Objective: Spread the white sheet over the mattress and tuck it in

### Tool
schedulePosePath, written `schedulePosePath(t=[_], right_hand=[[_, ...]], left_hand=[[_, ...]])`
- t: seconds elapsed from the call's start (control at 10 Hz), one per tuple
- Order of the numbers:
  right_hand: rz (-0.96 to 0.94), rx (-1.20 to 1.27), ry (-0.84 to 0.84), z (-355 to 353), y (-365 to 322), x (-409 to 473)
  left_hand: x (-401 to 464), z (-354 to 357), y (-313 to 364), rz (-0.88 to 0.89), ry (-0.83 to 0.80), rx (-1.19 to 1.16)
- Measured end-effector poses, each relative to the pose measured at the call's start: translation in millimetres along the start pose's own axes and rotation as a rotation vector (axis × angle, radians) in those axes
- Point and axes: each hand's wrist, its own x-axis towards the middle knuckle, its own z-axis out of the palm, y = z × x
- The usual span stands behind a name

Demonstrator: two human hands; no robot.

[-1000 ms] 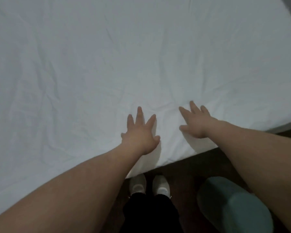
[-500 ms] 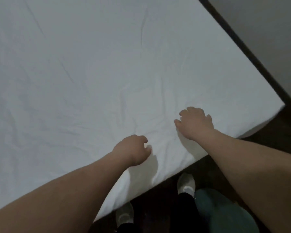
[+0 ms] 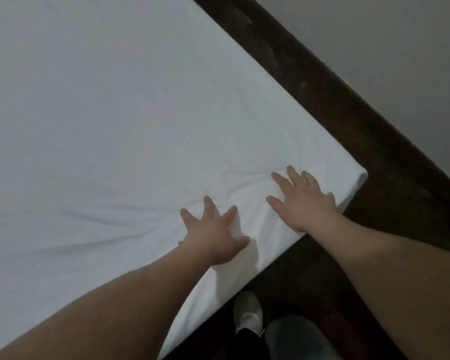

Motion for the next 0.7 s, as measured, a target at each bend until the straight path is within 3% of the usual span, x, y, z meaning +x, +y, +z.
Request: schedulePosePath(t=[0.1,0.2,0.3,0.4,0.5,0.6,0.7], right_hand=[[0.081,0.066,0.246,-28.1,16.0,7.4],[0.022,0.049,0.238,-41.6,43.0,25.5],[0.009,0.008,0.024,-28.9,79.9,35.9],[0.103,-0.019,0.069,-16.6,94.9,33.5],[0.295,0.002,0.190,-17.5,74.0,23.3],[0.265,0.014,0.257,-32.3,38.7,7.9],[-0.089,-0.002,0.233,-50.1,-12.3,-10.5]], left_hand=[[-2.6,-25.0,36.9,0.122,0.151,-0.048],[17.3,-45.6,56.2,0.073,0.341,-0.110],[41.4,-41.0,71.8,-0.064,0.217,-0.039],[44.6,-33.0,93.2,0.051,0.107,0.113],[17.8,-41.6,110.0,0.265,0.032,0.066],[-12.3,-57.4,100.0,0.250,-0.045,-0.256],[-42.3,-72.7,64.1,0.172,0.110,-0.280]])
